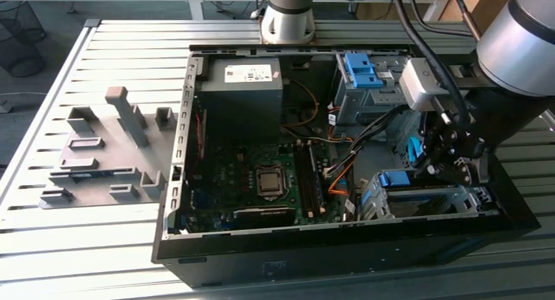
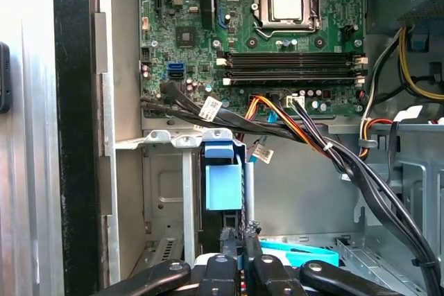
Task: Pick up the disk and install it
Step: 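Insert the second disk wire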
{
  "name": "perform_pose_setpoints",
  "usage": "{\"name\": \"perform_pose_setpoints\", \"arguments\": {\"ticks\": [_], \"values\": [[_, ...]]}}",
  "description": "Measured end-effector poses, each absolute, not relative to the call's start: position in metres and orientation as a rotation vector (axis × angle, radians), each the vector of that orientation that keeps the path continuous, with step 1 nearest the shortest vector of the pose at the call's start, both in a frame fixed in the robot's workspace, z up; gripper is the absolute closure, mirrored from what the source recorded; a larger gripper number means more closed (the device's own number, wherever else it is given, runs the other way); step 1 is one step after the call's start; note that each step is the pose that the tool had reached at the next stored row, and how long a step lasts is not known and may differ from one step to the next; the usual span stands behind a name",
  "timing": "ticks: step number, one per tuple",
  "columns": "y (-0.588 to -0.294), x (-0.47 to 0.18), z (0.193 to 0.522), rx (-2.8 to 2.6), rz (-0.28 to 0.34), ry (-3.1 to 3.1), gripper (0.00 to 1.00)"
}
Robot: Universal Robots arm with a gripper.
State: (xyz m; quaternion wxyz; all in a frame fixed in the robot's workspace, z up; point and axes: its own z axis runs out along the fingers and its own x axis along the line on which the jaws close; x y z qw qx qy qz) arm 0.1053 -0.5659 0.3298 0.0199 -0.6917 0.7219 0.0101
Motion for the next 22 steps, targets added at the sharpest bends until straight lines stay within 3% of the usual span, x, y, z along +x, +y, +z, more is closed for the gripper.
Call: {"name": "perform_pose_setpoints", "arguments": {"ticks": [3, 4, 13, 17, 22], "values": [[-0.566, 0.105, 0.330, -2.146, 0.032, 2.239, 0.83], [-0.566, 0.105, 0.330, -2.145, 0.032, 2.239, 0.77], [-0.566, 0.105, 0.346, -2.146, 0.035, 2.240, 0.77], [-0.566, 0.105, 0.346, -2.146, 0.035, 2.240, 0.89], [-0.566, 0.105, 0.346, -2.146, 0.035, 2.240, 0.89]]}}
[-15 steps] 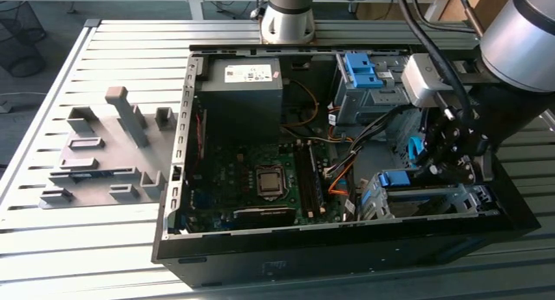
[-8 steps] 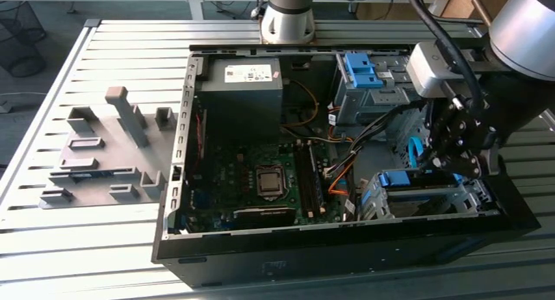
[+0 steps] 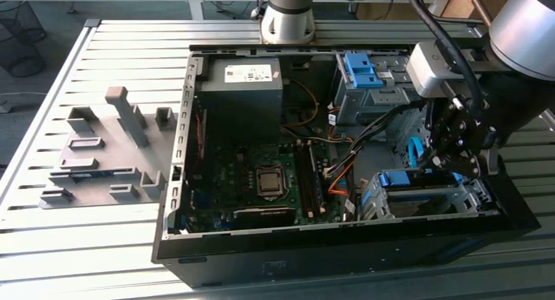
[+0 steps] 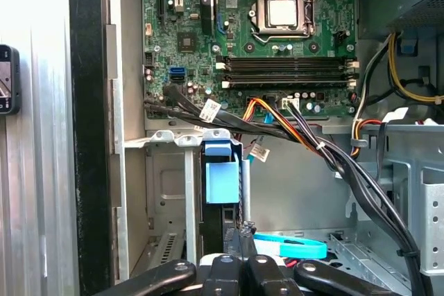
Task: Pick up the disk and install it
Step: 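Insert the second disk wire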
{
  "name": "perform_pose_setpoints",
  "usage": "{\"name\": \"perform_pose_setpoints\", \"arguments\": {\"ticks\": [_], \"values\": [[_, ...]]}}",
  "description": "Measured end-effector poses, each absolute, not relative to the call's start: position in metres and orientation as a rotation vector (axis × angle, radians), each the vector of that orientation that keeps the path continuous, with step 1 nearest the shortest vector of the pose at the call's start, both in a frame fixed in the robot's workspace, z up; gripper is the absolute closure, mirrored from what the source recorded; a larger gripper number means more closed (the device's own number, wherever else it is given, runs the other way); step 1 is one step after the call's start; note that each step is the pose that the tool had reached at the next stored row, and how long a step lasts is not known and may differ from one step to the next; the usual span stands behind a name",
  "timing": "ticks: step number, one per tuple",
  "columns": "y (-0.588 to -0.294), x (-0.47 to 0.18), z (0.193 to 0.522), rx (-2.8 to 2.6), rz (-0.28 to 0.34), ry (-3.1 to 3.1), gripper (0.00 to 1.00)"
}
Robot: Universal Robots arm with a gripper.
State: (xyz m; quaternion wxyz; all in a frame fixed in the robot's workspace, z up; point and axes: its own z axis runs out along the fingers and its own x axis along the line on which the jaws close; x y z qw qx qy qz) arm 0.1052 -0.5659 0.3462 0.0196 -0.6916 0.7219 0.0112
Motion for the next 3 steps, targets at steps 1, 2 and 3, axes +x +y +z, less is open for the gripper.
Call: {"name": "perform_pose_setpoints", "arguments": {"ticks": [1, 2, 3], "values": [[-0.5659, 0.1052, 0.3462, -2.146, 0.035, 2.240, 0.89], [-0.5659, 0.1052, 0.3462, -2.146, 0.035, 2.240, 0.89], [-0.5659, 0.1052, 0.3462, -2.146, 0.035, 2.240, 0.89]]}}
